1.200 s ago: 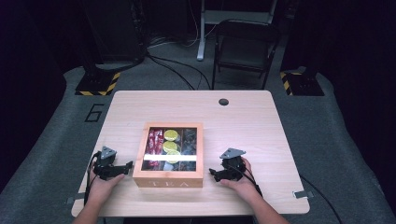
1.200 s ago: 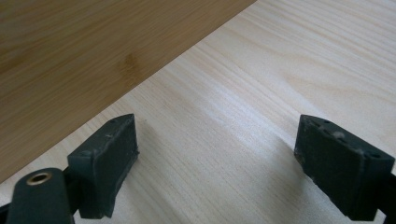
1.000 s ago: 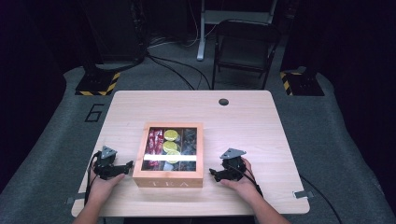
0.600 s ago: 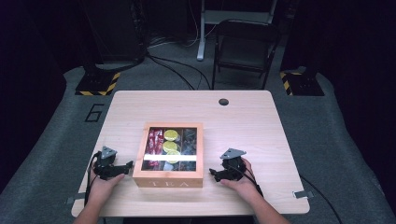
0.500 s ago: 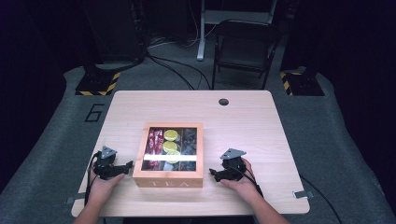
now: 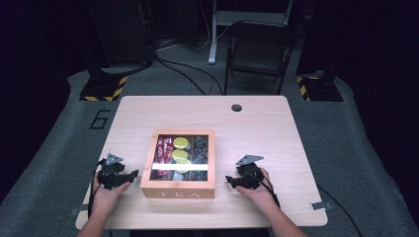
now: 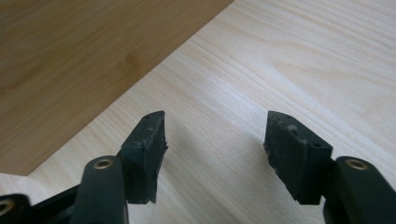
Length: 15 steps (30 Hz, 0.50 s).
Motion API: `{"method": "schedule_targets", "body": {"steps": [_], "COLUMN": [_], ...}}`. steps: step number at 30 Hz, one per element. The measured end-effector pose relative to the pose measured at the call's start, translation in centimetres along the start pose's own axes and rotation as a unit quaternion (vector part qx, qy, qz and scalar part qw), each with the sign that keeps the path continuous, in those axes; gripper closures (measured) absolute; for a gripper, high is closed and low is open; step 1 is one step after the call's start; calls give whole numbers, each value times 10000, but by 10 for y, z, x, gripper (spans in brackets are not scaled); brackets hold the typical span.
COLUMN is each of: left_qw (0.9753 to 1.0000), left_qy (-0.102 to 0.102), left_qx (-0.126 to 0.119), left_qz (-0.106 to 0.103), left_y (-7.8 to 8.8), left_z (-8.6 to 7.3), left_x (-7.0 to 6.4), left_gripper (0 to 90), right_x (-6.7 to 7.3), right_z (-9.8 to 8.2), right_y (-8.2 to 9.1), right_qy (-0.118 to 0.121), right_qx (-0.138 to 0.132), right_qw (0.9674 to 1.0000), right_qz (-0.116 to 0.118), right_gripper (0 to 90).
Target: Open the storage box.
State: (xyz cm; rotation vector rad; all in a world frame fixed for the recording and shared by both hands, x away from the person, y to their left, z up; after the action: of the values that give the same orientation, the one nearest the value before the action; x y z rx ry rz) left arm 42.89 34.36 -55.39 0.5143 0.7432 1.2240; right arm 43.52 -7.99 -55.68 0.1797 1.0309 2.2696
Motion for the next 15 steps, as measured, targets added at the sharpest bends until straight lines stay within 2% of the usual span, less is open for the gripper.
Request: {"method": "schedule_targets", "body": {"steps": [3, 4, 5, 8, 9, 13, 15], "left_qw": [9999, 9999, 9999, 9999, 9997, 9996, 9992], "left_qy": [94, 91, 100, 130, 165, 189, 215], "left_qx": [-60, 5, -30, -41, -125, -175, -281], "left_qz": [-56, -58, -59, -81, -103, -147, -178], "left_y": [3, 5, 6, 11, 12, 20, 25], "left_z": [1, 1, 1, 2, 3, 5, 7], "left_x": [-1, -1, -1, -2, -3, -5, -7], "left_gripper": [364, 370, 379, 381, 381, 389, 389], "right_x": [2, 4, 4, 7, 6, 7, 7], "right_z": [4, 5, 6, 9, 11, 14, 16], "right_y": [5, 6, 8, 12, 13, 20, 26], "right_qy": [38, 30, 111, 113, 151, 84, 61], "right_qx": [-53, -62, -68, -73, -126, -184, -269], "right_qw": [10000, 10000, 9999, 9999, 9998, 9998, 9996], "right_qz": [-35, -23, 5, -32, -23, -50, -66], "right_gripper": [449, 461, 470, 504, 510, 532, 544]}}
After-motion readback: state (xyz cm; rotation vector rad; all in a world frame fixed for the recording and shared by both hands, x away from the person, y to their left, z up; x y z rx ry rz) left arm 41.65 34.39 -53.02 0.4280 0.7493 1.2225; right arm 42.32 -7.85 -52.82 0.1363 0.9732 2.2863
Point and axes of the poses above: each handheld gripper's, and its own axes: y roughly backward along the jaws, z roughly out of its top, x roughly to its left, the point moved 6 cm from there along -y, roughly forward along the jaws, and after that the axes turned 15 degrees about y, right-handed, at the moved point
